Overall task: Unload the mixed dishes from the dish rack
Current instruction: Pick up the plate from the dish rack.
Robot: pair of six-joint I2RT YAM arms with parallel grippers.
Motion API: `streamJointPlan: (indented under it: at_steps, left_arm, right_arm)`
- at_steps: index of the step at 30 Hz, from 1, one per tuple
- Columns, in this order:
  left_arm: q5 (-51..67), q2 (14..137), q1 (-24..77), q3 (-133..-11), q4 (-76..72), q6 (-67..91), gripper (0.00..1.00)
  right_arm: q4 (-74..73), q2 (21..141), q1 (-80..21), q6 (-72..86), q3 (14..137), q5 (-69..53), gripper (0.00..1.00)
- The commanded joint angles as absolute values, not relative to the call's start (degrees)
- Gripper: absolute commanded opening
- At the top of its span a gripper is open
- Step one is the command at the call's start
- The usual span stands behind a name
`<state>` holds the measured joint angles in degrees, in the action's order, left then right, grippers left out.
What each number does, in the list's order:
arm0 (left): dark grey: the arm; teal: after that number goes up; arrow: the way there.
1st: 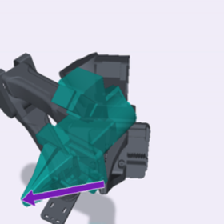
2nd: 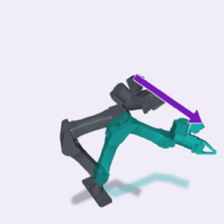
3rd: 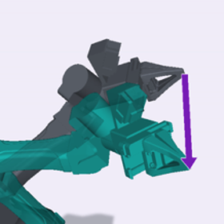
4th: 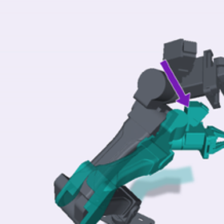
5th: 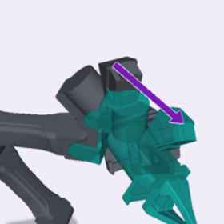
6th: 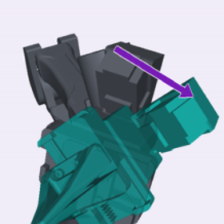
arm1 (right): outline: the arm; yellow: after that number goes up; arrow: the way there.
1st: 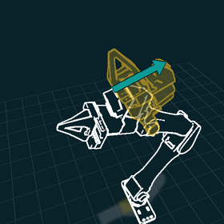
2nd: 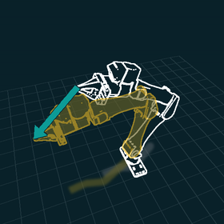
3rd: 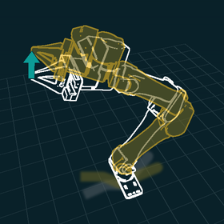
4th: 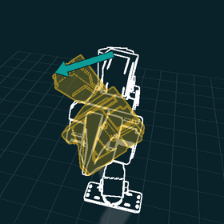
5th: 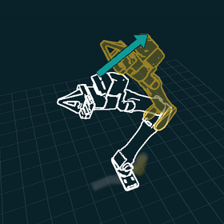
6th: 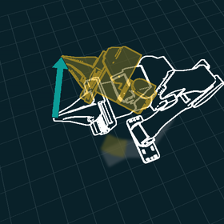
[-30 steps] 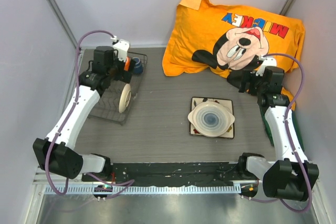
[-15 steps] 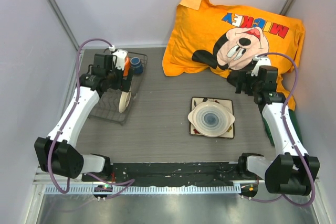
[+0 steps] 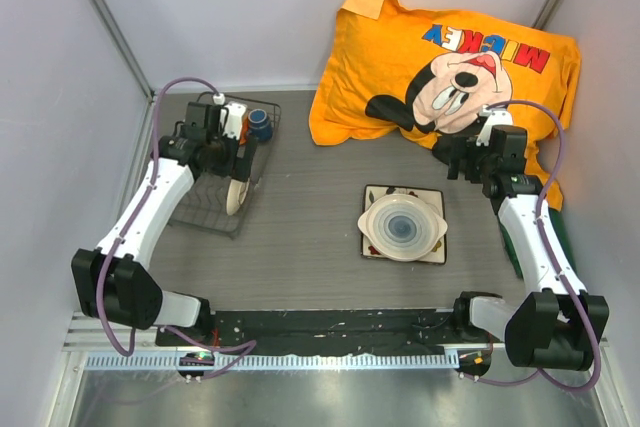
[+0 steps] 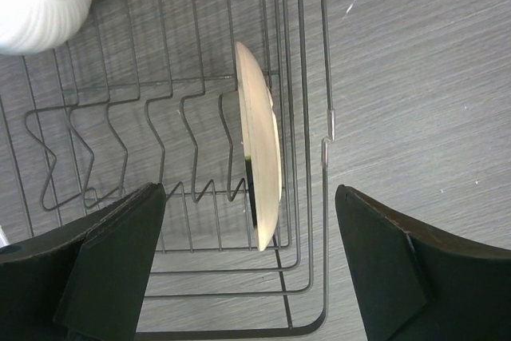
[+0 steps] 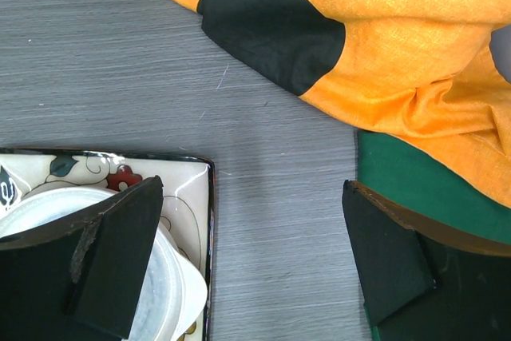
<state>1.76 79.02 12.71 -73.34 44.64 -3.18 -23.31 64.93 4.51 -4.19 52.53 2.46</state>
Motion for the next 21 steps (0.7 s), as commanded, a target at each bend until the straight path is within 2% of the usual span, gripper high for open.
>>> streamJointPlan:
  at_steps: [1,3,5,7,17,21]
  left_arm:
    - [2.37,79.45,12.57,-72.16,43.86,-3.34,0.91]
    - [2.11,79.54,12.57,-71.19,43.42,-3.51,0.9]
    - [1.58,80.07,12.74,-70.58,43.33,-3.95,0.82]
    - [0.8,80.77,12.74,-70.58,43.42,-3.96,0.77]
    - [-1.4,84.28,13.8,-72.25,43.68,-3.95,0.75]
    - [-1.84,86.13,14.06,-72.77,43.51,-4.3,0.71]
  right_arm:
    - [-22.68,64.69,3.52,-4.92,54.75,3.16,0.98]
    - [-22.59,64.86,3.25,-5.18,54.76,3.34,0.98]
    - [-22.67,64.95,3.16,-5.27,54.76,3.51,0.98]
    - [-22.67,65.04,2.99,-5.27,54.84,3.52,0.98]
    - [-22.68,64.6,2.81,-5.45,54.75,3.34,0.98]
    - [-22.76,64.6,2.81,-5.45,54.76,3.16,0.98]
